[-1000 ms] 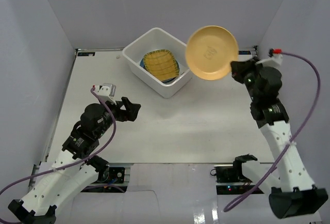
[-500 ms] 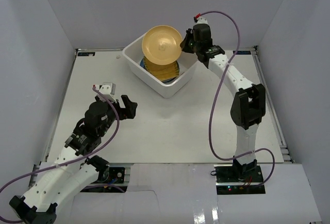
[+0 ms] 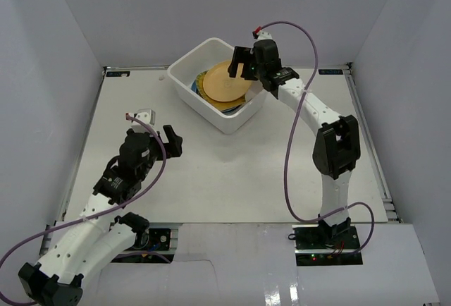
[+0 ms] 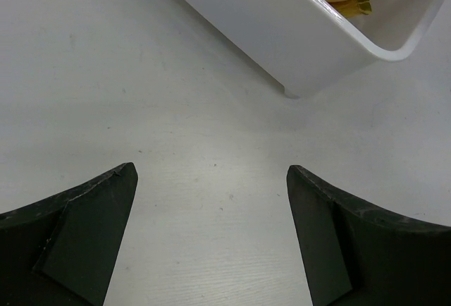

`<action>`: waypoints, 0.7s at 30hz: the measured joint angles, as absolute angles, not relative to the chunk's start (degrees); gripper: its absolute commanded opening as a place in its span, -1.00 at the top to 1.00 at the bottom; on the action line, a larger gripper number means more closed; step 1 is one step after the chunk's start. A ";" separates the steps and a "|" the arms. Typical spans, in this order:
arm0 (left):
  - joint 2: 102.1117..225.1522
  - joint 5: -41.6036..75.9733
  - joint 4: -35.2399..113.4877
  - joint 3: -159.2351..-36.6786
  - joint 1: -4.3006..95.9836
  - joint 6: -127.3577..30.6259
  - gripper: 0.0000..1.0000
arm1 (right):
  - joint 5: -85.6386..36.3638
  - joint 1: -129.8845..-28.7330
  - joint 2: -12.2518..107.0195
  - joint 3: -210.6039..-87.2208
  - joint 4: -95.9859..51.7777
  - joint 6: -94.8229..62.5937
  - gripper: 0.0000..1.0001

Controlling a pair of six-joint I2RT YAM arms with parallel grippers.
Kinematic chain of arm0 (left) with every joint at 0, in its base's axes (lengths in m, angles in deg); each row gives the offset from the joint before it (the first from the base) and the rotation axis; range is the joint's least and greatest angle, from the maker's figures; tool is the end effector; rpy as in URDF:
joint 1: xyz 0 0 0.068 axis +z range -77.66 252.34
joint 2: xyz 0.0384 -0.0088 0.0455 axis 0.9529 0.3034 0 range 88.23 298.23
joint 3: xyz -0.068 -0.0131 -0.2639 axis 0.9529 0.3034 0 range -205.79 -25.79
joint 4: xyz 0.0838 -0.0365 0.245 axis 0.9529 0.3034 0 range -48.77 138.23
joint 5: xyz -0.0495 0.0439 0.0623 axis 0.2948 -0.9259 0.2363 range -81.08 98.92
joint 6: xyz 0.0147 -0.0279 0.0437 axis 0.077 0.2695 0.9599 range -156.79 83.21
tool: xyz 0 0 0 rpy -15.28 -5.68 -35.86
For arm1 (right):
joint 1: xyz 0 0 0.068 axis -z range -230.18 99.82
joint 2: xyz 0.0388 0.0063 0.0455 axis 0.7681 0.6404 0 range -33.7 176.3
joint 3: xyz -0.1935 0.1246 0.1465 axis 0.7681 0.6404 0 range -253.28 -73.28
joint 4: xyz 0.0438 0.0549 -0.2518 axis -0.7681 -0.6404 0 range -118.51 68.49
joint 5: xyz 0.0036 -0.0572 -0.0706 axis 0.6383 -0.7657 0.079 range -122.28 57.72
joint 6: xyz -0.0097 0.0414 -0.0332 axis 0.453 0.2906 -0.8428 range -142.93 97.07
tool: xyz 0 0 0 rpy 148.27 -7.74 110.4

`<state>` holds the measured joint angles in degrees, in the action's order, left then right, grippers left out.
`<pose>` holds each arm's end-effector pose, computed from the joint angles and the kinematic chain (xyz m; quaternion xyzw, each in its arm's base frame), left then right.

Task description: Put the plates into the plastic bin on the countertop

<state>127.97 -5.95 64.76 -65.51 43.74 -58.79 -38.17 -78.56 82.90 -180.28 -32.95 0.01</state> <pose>0.1461 -0.0692 0.2989 -0.0231 0.8322 -0.1343 0.5375 0.4346 0.2306 0.3286 -0.0100 0.8237 0.2067 0.5279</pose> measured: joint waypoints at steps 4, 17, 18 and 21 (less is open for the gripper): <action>127.86 -7.00 64.76 -65.67 44.11 -59.59 -0.96 | -36.51 -78.65 73.04 -172.74 -31.31 -1.39 -0.80; 125.28 -4.79 63.86 -71.65 44.16 -62.85 -0.96 | -42.39 -82.74 -0.29 -115.15 -19.27 -5.80 -0.80; 124.52 -4.44 63.40 -71.70 44.16 -62.85 -0.96 | -43.96 -82.72 -4.49 -113.46 -21.13 -6.37 -0.80; 121.68 -3.57 62.75 -71.52 44.16 -62.85 -0.96 | -48.86 -82.72 -13.64 -110.95 -25.61 -7.92 -0.80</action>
